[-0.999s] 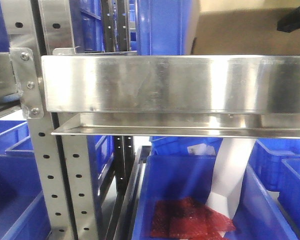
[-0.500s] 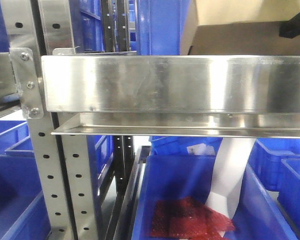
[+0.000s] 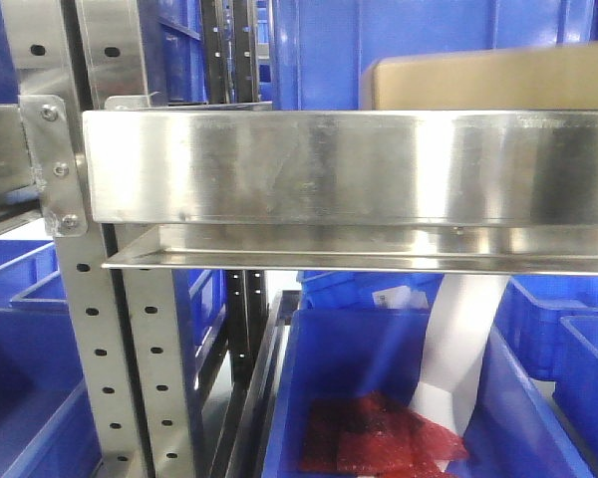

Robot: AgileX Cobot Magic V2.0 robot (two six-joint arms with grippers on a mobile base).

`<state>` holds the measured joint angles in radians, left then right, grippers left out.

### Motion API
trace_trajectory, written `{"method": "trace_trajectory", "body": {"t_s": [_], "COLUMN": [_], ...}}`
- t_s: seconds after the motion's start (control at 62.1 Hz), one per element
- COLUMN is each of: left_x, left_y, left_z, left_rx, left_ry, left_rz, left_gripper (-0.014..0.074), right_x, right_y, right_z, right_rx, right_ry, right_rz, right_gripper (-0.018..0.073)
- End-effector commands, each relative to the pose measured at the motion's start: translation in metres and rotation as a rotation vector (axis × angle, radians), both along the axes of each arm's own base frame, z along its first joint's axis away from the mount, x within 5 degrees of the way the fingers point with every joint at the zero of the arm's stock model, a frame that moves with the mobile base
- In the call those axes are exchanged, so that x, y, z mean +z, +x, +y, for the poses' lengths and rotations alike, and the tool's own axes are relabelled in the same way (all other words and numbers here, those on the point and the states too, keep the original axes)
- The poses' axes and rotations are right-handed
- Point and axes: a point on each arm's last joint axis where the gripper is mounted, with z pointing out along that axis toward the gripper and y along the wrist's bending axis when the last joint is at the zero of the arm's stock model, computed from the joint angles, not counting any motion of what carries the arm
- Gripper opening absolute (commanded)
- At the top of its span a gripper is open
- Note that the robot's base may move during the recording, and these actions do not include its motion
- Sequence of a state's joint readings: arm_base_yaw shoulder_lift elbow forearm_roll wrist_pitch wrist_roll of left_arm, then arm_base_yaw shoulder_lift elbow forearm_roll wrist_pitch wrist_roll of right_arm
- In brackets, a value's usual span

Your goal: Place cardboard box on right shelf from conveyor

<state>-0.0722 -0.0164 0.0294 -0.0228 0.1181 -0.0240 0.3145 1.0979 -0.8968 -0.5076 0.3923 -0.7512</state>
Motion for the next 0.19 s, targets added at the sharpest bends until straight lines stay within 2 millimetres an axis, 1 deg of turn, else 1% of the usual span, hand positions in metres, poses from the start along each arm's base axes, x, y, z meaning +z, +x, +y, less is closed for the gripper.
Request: {"method": "trace_trajectory", "body": {"t_s": [0.0, 0.032, 0.064, 0.097, 0.145, 0.177], "left_x": [0.0049, 0.0049, 0.0049, 0.0049, 0.0049, 0.0049], "left_y": [-0.0001, -0.0001, -0.0001, -0.0001, -0.0001, -0.0001], "left_z": [0.0002, 0.0002, 0.0002, 0.0002, 0.0002, 0.0002], "left_rx": [0.002, 0.002, 0.002, 0.002, 0.002, 0.002], "left_ry": [-0.010, -0.010, -0.010, -0.010, -0.010, -0.010], "left_rz": [-0.084, -0.084, -0.084, -0.084, -0.084, -0.084], "left_gripper": [-0.0116, -0.0116, -0.0116, -0.0116, -0.0116, -0.0116], "right_x": [0.0247, 0.0251, 0.0254, 0.0255, 0.0254, 0.0253], "right_y": [-0.0073, -0.0082, -0.0090, -0.0093, -0.0091, -0.0086], "right_z": [-0.0005, -0.0011, -0.0015, -0.0019, -0.0028, -0.0048], "right_rx": [0.014, 0.003, -0.011, -0.036, -0.085, -0.131], "right_ry": [0.039, 0.057, 0.086, 0.139, 0.245, 0.329], "right_rz": [-0.104, -0.101, -0.096, -0.089, -0.076, -0.066], "right_gripper": [0.0201, 0.0154, 0.0088, 0.0040, 0.0060, 0.0057]}}
